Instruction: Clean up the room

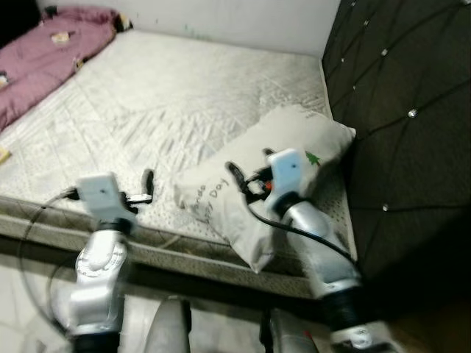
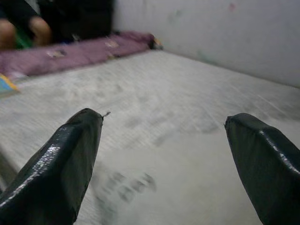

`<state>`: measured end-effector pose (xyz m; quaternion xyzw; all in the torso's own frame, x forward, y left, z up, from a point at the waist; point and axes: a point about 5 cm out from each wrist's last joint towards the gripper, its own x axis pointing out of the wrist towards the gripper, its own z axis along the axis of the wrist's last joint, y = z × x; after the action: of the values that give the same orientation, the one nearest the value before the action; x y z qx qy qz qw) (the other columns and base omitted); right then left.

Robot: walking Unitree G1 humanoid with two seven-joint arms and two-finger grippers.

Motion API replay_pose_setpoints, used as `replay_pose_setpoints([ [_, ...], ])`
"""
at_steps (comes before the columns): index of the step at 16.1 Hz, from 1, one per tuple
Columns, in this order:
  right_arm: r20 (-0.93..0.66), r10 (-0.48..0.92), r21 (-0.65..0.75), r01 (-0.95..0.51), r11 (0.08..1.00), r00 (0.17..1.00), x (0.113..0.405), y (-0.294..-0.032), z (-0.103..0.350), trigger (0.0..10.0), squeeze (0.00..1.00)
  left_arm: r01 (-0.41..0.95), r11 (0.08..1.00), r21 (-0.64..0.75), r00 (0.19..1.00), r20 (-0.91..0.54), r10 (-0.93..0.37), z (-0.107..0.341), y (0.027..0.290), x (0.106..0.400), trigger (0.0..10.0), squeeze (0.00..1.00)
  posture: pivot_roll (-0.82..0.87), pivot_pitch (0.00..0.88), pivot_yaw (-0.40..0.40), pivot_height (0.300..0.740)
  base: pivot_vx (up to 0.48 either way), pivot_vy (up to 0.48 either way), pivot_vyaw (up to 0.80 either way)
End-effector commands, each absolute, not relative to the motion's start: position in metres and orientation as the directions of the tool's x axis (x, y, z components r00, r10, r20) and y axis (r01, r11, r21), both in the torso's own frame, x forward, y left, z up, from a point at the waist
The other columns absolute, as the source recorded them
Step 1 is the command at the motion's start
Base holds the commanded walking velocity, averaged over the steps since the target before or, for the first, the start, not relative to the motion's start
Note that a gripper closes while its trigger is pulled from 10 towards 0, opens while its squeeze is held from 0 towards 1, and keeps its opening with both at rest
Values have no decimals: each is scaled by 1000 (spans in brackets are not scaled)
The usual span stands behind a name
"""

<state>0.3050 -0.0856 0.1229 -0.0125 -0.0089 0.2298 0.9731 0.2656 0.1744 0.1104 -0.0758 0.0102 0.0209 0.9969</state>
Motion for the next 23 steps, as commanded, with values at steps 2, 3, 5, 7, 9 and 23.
replay_pose_setpoints([
  [2,17,434,-7,-434,901,901,308,-85,126,10000,0,-47,991,-126,999,-27,44,112,178,268,10000,0,-34,0,-47,645,272,0,0],
  [3,14,430,-4,-430,903,903,309,-85,125,10000,0,-46,991,-126,999,-27,43,111,178,269,10000,0,-35,0,-46,645,274,0,0],
  [5,12,416,6,-416,909,909,308,-86,125,10000,0,-40,992,-116,998,-43,35,110,178,267,10000,0,-32,0,-41,645,0,0,0],
  [7,7,410,-1,-410,912,912,306,-87,121,10000,0,-43,990,-134,998,-55,36,107,179,263,10000,0,-27,0,-31,645,0,0,0],
  [9,5,382,23,-382,924,924,306,-88,123,10000,0,-23,995,-95,999,-38,19,110,176,261,10000,0,-28,0,-46,645,0,0,0],
  [23,-68,407,19,-407,913,911,302,-83,104,10000,0,-26,992,-125,999,-36,21,110,168,261,10000,0,-25,0,-42,555,59,0,0],
])
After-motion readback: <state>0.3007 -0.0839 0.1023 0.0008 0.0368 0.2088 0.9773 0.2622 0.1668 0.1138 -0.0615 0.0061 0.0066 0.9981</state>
